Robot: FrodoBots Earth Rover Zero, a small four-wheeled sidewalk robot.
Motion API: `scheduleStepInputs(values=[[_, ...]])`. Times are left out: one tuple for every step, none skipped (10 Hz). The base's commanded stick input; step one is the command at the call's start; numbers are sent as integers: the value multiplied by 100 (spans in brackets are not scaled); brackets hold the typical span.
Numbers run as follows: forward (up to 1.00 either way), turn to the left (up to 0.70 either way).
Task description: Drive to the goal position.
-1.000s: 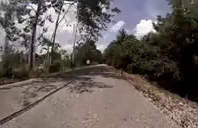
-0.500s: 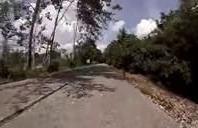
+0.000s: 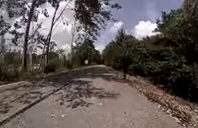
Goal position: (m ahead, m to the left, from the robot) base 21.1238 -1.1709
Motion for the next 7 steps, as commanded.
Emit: scheduleStepInputs(values=[[70, 0], [70, 0], [70, 0], [70, 0], [70, 0], [70, 0], [70, 0]])
